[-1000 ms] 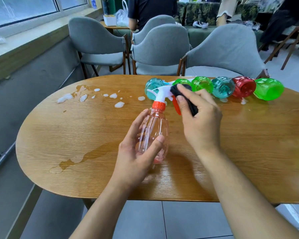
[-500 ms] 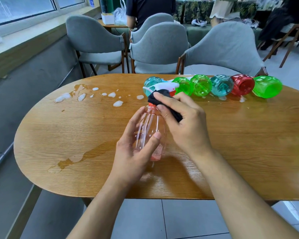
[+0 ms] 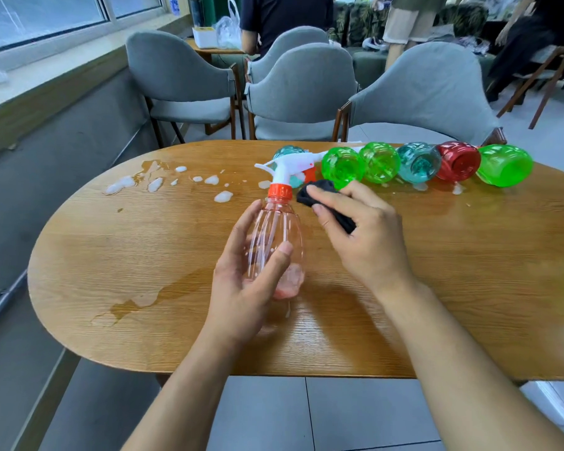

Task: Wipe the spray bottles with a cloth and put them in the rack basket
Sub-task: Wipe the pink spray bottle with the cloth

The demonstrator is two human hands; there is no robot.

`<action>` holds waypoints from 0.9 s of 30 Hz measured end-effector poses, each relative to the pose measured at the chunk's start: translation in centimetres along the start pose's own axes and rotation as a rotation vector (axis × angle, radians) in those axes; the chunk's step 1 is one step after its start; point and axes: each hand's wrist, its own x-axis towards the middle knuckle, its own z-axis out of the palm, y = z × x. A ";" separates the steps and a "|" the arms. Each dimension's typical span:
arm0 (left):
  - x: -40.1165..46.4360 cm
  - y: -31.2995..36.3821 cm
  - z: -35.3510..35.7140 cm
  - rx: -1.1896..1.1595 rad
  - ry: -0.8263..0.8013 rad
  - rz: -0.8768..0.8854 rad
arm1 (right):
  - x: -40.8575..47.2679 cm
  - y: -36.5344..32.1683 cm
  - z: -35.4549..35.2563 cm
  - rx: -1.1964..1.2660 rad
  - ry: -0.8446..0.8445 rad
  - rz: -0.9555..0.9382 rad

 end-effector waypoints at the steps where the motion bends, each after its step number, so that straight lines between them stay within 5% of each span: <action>1: 0.0 0.0 -0.2 -0.002 0.006 -0.009 | -0.1 -0.1 0.0 -0.011 -0.012 -0.006; 6: -0.2 0.6 0.2 -0.017 -0.032 0.011 | 0.5 -1.2 -0.5 -0.030 0.122 -0.008; 11: -0.3 0.9 0.1 -0.025 0.008 -0.004 | 0.3 0.0 -0.7 -0.031 0.067 0.044; 17: -0.7 1.5 0.4 0.025 -0.055 0.025 | 1.5 -0.3 -2.1 0.129 0.255 0.148; 27: -1.3 2.2 0.6 0.027 -0.080 0.018 | 2.0 -1.1 -2.5 0.138 0.250 0.196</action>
